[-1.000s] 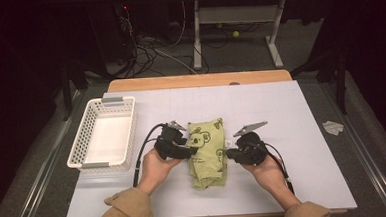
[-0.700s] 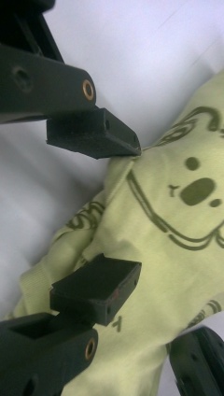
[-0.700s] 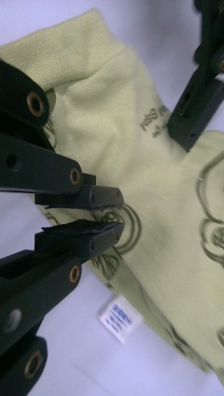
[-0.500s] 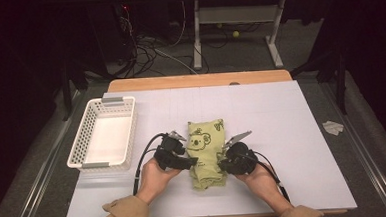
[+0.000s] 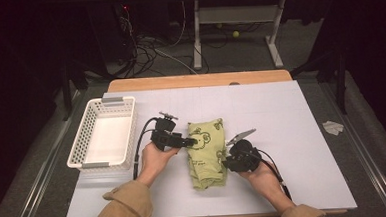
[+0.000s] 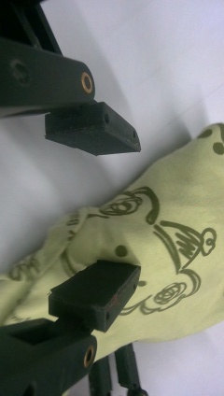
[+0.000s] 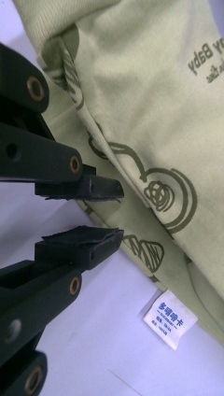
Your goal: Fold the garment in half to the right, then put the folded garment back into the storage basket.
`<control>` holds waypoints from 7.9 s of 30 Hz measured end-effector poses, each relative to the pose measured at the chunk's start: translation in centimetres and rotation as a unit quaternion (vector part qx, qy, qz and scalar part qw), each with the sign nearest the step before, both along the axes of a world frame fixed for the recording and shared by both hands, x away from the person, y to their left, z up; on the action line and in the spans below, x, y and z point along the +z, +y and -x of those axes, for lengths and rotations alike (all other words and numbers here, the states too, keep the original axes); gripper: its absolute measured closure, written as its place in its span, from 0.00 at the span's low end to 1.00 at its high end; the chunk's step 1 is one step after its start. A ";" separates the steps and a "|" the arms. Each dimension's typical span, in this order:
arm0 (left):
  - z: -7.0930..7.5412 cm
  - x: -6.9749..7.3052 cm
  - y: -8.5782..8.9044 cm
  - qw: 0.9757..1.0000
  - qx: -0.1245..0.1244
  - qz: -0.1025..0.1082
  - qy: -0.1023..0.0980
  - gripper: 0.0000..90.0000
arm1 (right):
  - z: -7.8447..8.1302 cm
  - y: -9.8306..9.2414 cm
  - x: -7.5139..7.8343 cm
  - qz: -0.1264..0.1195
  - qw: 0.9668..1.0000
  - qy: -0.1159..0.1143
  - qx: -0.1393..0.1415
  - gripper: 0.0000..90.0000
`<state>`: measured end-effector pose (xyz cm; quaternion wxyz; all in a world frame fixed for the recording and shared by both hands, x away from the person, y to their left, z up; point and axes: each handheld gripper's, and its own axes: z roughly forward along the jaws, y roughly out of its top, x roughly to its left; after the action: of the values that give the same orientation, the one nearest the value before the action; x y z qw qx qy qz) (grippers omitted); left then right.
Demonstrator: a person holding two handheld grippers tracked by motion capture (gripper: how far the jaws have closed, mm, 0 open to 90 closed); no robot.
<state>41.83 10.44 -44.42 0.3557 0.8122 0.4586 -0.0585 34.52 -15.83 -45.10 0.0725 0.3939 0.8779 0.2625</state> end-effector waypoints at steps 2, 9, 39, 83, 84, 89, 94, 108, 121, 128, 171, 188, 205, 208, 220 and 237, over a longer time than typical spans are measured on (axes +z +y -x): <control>-0.3 -0.4 -0.4 1.000 -0.005 0.012 0.012 0.37 | -0.1 0.0 -0.1 -0.001 1.000 0.001 0.001 0.84; -0.3 -0.8 -1.3 0.999 -0.034 0.026 0.032 0.67 | -0.3 0.1 -0.2 -0.003 1.000 -0.001 0.001 0.85; 0.1 0.6 0.7 0.999 -0.007 0.006 -0.043 0.46 | 0.1 -1.1 0.3 -0.023 0.999 -0.028 0.000 0.73; -0.6 0.4 -1.1 0.999 -0.010 0.018 -0.028 0.29 | 8.4 -15.1 0.5 -0.119 0.973 -0.166 -0.107 0.44; -0.6 0.4 -1.1 0.999 -0.009 0.018 -0.027 0.29 | 8.4 -15.3 0.5 -0.120 0.972 -0.169 -0.109 0.44; -0.4 -0.2 -0.9 1.000 -0.009 0.015 -0.018 0.29 | 8.5 -15.6 0.8 -0.127 0.971 -0.173 -0.110 0.42; -0.4 -0.9 -0.8 1.000 -0.011 0.017 -0.006 0.29 | 9.1 -15.9 0.7 -0.130 0.971 -0.170 -0.107 0.42; -0.2 -2.0 -0.8 1.000 -0.008 0.027 0.010 0.29 | 11.3 -18.4 -0.9 -0.137 0.964 -0.187 -0.129 0.39; 0.5 -2.1 -1.6 1.000 -0.018 0.014 -0.005 0.34 | 12.2 -18.8 -1.8 -0.139 0.962 -0.192 -0.137 0.39; 0.9 -2.1 -2.1 1.000 -0.021 -0.006 -0.015 0.41 | 12.5 -18.8 -1.9 -0.138 0.960 -0.196 -0.142 0.39; 1.1 -1.2 -2.0 1.000 -0.030 0.005 -0.009 0.70 | 12.4 -18.6 -2.0 -0.135 0.962 -0.195 -0.138 0.39; 1.4 0.9 -2.3 0.998 -0.048 0.008 -0.026 0.71 | 12.5 -18.6 -2.0 -0.136 0.961 -0.196 -0.139 0.39; 1.2 2.2 -1.9 0.998 -0.053 0.012 -0.030 0.71 | 12.4 -18.6 -2.0 -0.135 0.961 -0.196 -0.138 0.39; 1.3 2.5 -1.9 0.998 -0.055 0.011 -0.032 0.71 | 12.5 -18.6 -2.0 -0.136 0.961 -0.197 -0.139 0.39; 1.3 3.5 -1.5 0.998 -0.055 0.022 -0.035 0.71 | 12.5 -18.7 -2.0 -0.136 0.960 -0.199 -0.139 0.39; 1.3 4.6 -0.6 0.997 -0.055 0.029 -0.037 0.71 | 12.5 -18.7 -2.0 -0.136 0.960 -0.200 -0.139 0.39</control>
<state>40.53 9.86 -39.84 0.3919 0.8272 0.3981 -0.0611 22.06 -34.54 -47.06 0.2277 0.4581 0.7378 0.4404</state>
